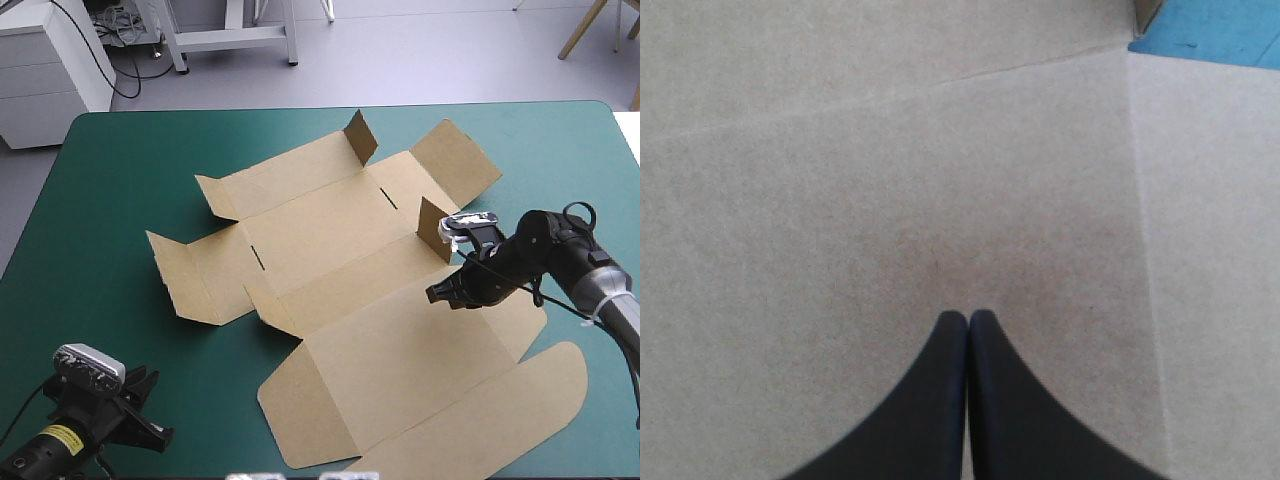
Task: Fold the box
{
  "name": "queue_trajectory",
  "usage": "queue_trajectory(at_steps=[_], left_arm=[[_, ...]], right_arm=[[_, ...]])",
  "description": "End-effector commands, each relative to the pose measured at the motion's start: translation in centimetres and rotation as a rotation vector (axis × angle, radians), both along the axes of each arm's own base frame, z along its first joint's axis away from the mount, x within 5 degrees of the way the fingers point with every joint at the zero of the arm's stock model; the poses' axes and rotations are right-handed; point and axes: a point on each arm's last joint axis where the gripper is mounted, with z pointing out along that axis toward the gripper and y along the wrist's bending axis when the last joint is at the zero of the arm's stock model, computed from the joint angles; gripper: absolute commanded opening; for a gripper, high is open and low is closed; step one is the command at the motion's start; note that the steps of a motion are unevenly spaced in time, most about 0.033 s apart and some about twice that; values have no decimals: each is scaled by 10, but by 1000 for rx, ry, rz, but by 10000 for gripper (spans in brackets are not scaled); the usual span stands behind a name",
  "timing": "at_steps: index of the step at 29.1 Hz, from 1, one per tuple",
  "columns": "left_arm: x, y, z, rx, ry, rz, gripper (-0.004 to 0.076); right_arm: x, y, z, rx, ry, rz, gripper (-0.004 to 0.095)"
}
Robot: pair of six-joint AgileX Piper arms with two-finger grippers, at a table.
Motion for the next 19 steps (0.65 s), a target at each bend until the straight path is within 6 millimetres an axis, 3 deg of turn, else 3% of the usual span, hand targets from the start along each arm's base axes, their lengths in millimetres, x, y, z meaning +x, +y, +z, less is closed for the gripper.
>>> queue_trajectory(at_steps=[1, 19], left_arm=[[3, -2, 14, -39, -72, -2, 92], [3, -2, 14, -38, -72, -3, 74]], right_arm=[[1, 2, 18, 34, -80, -3, -19], [2, 2, 18, 34, -85, -5, -19]])
